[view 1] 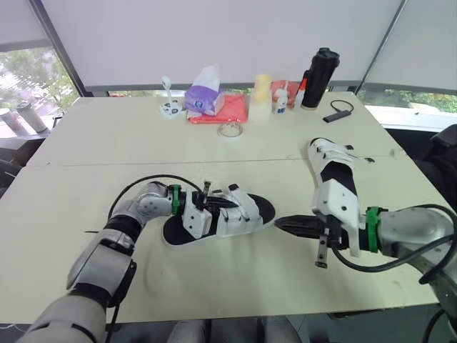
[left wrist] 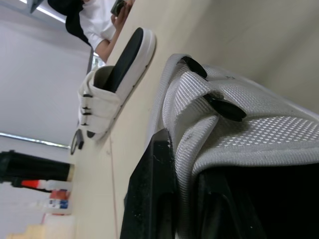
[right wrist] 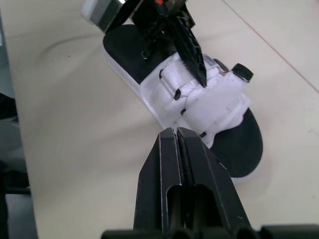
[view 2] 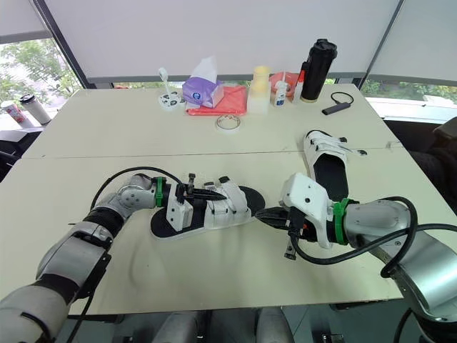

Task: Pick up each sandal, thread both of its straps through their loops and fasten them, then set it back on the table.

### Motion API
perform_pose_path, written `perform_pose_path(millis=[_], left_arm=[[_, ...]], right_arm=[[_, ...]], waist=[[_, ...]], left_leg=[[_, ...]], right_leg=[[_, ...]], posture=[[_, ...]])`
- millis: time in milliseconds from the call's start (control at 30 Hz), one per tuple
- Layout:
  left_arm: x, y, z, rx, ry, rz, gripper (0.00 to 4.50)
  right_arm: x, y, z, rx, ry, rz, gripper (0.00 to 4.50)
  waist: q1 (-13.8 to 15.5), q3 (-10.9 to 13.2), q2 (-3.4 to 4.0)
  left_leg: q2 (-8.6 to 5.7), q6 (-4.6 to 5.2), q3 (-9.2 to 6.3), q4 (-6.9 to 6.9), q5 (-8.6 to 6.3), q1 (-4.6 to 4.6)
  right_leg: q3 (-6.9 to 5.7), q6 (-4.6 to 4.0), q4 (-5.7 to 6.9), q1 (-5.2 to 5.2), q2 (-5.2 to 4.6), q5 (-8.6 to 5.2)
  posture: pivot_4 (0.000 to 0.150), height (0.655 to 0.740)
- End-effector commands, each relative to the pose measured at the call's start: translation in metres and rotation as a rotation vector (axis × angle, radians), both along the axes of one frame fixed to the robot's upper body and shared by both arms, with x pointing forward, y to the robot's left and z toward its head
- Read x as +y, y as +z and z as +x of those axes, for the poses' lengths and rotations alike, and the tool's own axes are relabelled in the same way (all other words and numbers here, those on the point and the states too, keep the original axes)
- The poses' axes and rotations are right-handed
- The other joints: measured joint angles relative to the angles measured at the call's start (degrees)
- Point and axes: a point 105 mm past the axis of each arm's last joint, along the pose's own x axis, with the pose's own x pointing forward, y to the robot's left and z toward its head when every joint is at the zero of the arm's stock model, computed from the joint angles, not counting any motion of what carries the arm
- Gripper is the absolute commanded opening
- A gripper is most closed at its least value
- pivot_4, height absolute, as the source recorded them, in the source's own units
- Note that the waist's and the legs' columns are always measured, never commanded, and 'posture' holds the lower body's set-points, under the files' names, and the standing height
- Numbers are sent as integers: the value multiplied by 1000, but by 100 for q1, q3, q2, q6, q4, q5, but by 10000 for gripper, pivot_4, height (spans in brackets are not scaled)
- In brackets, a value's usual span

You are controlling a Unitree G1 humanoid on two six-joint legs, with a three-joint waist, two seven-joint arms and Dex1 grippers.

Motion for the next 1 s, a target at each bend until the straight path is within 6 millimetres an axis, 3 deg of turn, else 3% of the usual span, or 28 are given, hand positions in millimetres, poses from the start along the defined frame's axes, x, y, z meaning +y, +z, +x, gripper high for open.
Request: perform_pose_path(millis=[33,167,267,333,400,500,667,1000], left_arm=[[0,14,16,-73,103,-60,327],[6,35,53,-188,361,-183,327],[13,33,70,-215,488,-169,327],[25,35,91,-235,659,-175,327],[38,37,111,-204,849,-219,327],[45,29,125,-134,1012,-220,327],[52,19,134,-36,1172,-226,327],[47,3,131,33,1185,-196,327]], right_arm=[[5,7,-2,-45,23,-2,0],[7,8,1,-53,22,-3,0],[9,10,2,-57,23,-1,0],[12,11,3,-61,27,3,0],[14,12,6,-70,30,6,0],[16,13,9,-77,30,5,0],[17,12,11,-81,33,3,0],[16,7,12,-81,34,-4,0]], waist=[[22,0,0],[119,0,1],[134,0,0],[138,0,1],[140,0,1],[134,0,1],[134,-1,3],[123,-2,4]], left_leg=[[0,0,-1,5,0,0],[2,0,-1,24,-1,0],[3,-7,-2,32,-5,-2],[2,-10,-2,32,-7,-2],[1,-10,-4,33,-7,-3],[1,-10,-3,36,-7,-8],[0,-5,-6,36,-4,-11],[1,-14,-6,36,-9,-11]], right_leg=[[-1,0,2,2,0,0],[-1,4,5,8,1,2],[-4,28,4,16,0,-8],[-4,28,3,15,0,-8],[-11,27,5,14,0,-7],[-15,28,5,13,0,-7],[-21,30,4,13,-1,-7],[-21,30,3,13,-1,-7]], posture=[[1500,7296],[1500,7296],[1500,7296],[1500,7296],[1500,7296],[1500,7296],[1500,7296],[1500,7296]])
